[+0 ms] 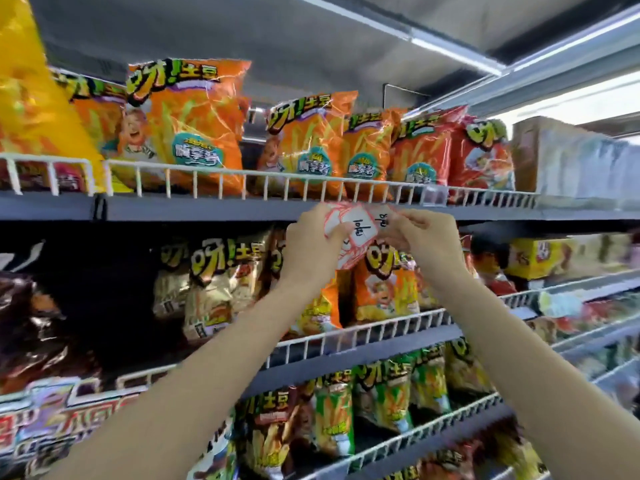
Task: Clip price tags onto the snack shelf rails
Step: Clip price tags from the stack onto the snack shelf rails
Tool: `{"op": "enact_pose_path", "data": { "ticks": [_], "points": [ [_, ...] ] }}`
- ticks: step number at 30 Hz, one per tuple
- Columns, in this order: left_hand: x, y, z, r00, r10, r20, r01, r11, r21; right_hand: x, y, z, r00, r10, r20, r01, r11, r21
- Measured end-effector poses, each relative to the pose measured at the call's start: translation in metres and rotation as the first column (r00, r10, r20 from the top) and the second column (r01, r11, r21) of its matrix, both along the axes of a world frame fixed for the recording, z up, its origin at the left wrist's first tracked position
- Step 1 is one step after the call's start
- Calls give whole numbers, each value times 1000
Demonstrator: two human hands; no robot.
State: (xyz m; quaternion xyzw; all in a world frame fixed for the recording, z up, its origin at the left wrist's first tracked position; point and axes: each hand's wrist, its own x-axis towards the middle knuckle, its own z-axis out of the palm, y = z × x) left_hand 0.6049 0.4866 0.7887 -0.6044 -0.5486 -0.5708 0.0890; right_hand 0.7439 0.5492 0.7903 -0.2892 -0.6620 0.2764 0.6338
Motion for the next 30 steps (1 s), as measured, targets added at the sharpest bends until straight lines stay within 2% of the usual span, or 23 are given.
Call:
{"op": "enact_pose_path", "data": {
  "ticks": [6, 10, 15, 19, 23, 30],
  "points": [
    [76, 87, 5, 999, 25, -23, -25, 1000, 15, 78, 91, 0, 998, -43, 37, 42, 999, 26],
    [123, 140, 13, 996, 85, 10, -86, 996, 15, 120, 144, 13, 986, -52, 158, 37, 995, 97],
    [155, 184, 19, 970, 236, 56, -237, 972, 8, 148, 191, 26, 973, -21, 231, -24, 981, 191],
    [169, 200, 17, 956, 290, 42, -289, 957, -13, 158, 212, 32, 981, 26, 192, -71, 971, 227],
    [177, 206, 19, 938, 337, 75, -337, 941, -12, 159, 225, 36, 984, -20, 177, -38, 947, 318],
    [179, 207, 15, 922, 379, 83, -380, 925, 0, 150, 236, 46, 988, 48, 148, -103, 915, 391]
  ]
}}
